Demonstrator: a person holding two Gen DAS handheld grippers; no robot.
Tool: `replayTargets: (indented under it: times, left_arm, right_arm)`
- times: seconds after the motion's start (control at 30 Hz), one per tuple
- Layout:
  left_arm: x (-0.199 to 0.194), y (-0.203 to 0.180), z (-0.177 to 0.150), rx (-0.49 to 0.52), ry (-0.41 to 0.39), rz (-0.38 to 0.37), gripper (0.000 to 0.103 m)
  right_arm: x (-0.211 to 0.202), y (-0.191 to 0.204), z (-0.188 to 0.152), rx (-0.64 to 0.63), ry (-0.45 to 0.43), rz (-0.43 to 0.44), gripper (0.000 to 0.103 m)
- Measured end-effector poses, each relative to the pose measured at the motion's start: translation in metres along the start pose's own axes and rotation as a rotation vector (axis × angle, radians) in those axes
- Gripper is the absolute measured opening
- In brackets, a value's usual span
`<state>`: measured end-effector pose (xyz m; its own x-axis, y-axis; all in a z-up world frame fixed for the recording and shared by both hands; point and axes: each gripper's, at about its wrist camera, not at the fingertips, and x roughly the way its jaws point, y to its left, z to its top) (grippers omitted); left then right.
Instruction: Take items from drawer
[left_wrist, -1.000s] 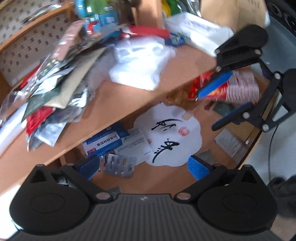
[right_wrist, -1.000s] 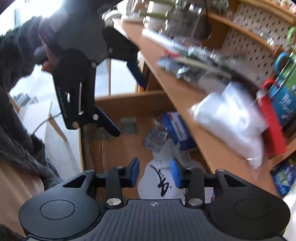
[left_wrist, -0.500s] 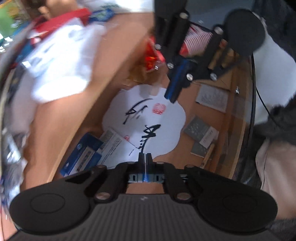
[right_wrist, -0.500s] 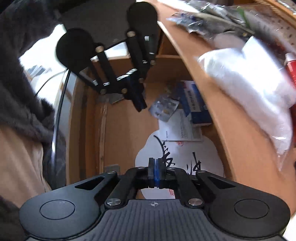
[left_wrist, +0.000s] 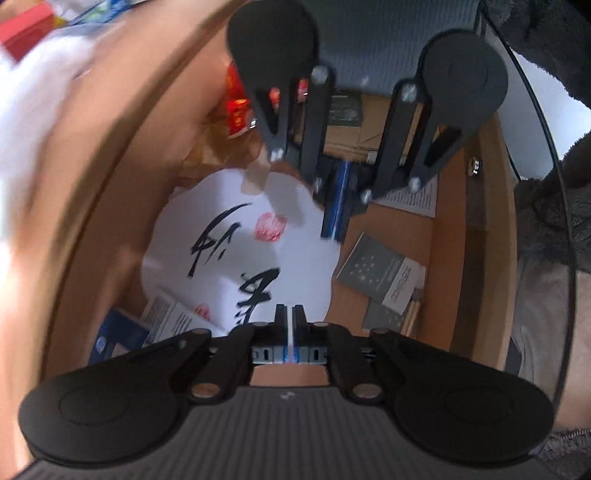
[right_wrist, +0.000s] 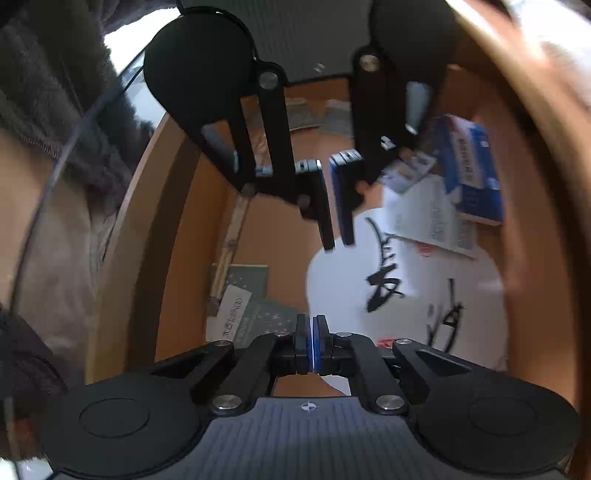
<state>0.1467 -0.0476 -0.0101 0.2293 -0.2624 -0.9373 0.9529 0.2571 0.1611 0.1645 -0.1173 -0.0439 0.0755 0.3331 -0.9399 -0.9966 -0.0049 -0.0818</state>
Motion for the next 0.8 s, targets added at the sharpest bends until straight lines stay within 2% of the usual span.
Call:
replayTargets:
  times: [0.07, 0.1, 0.17, 0.2, 0.27, 0.3, 0.33, 0.37, 0.4, 0.47, 0.63, 0.8]
  left_arm:
    - [0.007, -0.004, 0.005, 0.003, 0.005, -0.008, 0.009]
    - [0.012, -0.005, 0.007, -0.001, 0.013, -0.014, 0.013]
    - [0.020, -0.009, 0.010, -0.008, 0.028, -0.012, 0.028]
    - [0.022, -0.010, 0.010, -0.012, 0.029, -0.006, 0.037]
    - [0.024, -0.013, 0.011, -0.021, 0.025, -0.018, 0.039]
    - [0.024, -0.013, 0.011, -0.031, 0.024, -0.027, 0.048]
    - [0.023, -0.013, 0.012, -0.042, 0.021, -0.029, 0.064]
    - [0.023, -0.013, 0.012, -0.054, 0.018, -0.031, 0.072]
    - [0.023, -0.014, 0.012, -0.060, 0.017, -0.030, 0.075]
    - [0.025, -0.014, 0.013, -0.067, 0.018, -0.030, 0.075]
    - [0.031, -0.010, 0.009, -0.110, 0.025, -0.070, 0.075]
    - [0.038, -0.008, 0.007, -0.133, 0.049, -0.095, 0.077]
  right_arm:
    - [0.009, 0.002, 0.000, -0.013, 0.002, 0.034, 0.003]
    - [0.012, 0.003, 0.000, -0.020, 0.001, 0.046, 0.003]
    - [0.017, 0.004, -0.001, -0.015, -0.004, 0.075, 0.004]
    - [0.018, 0.004, -0.001, -0.017, -0.008, 0.086, 0.007]
    - [0.016, 0.006, -0.004, -0.015, -0.022, 0.086, 0.017]
    - [0.016, 0.006, -0.005, -0.006, -0.026, 0.086, 0.020]
    - [0.016, 0.006, -0.006, 0.003, -0.032, 0.089, 0.024]
    - [0.016, 0.007, -0.006, 0.013, -0.038, 0.093, 0.025]
    - [0.017, 0.008, -0.006, 0.012, -0.035, 0.098, 0.027]
    - [0.023, 0.011, -0.006, 0.017, -0.010, 0.100, 0.036]
    - [0.030, 0.012, -0.006, 0.040, 0.018, 0.099, 0.036]
    - [0.032, 0.014, -0.008, 0.041, 0.033, 0.071, 0.044]
